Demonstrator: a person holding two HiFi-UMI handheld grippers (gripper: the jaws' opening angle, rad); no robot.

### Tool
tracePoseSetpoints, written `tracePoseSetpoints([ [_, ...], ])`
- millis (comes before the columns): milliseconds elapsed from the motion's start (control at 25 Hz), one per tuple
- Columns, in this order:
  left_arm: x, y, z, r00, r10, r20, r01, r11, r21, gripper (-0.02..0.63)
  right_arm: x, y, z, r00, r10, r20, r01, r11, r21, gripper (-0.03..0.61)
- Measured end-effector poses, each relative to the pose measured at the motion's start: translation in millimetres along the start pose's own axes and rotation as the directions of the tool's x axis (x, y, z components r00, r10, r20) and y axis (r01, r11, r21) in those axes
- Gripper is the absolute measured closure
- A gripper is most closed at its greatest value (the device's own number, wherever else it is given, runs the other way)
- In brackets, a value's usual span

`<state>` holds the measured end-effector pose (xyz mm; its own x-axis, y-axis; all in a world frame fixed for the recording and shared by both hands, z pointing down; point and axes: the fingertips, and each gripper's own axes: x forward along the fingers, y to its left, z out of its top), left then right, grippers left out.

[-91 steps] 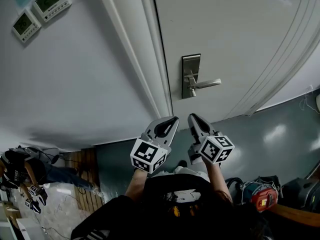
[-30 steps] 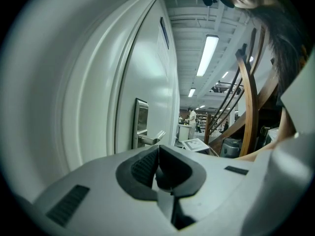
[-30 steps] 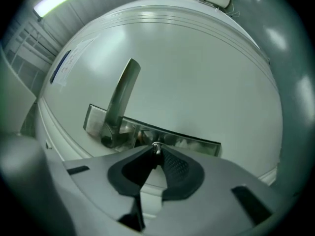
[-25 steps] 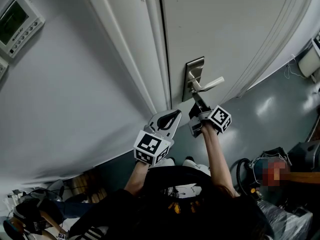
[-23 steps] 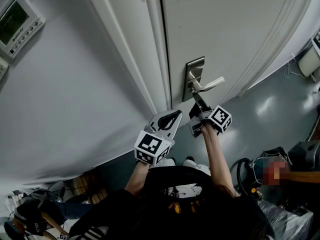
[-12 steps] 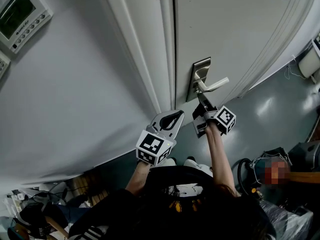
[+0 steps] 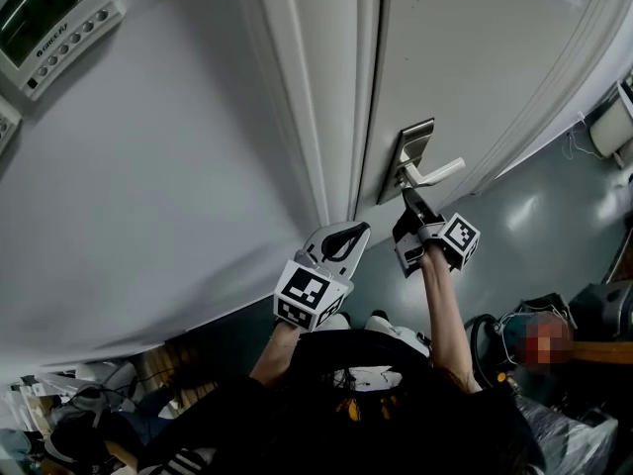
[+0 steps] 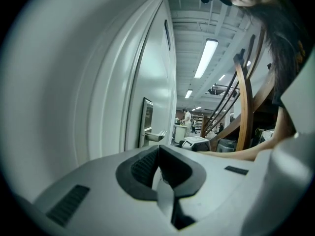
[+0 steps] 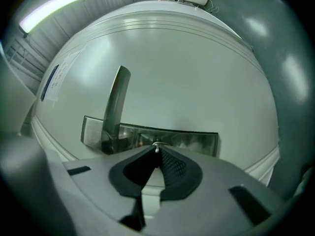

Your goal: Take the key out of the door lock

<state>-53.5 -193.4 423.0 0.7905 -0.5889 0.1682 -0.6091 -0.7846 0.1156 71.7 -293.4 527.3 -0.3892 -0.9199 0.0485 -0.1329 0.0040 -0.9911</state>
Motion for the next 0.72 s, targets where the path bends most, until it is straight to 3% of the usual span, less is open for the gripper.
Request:
tracePoseSetpoints([
  [720, 7.9, 4.1, 0.0, 0.995, -0.096, -0.003, 0.096, 0.995, 0.004, 0.604, -3.6, -2.2, -0.3, 1.0, -0.01, 0.003, 0.01, 0.998, 0.055, 0.558],
])
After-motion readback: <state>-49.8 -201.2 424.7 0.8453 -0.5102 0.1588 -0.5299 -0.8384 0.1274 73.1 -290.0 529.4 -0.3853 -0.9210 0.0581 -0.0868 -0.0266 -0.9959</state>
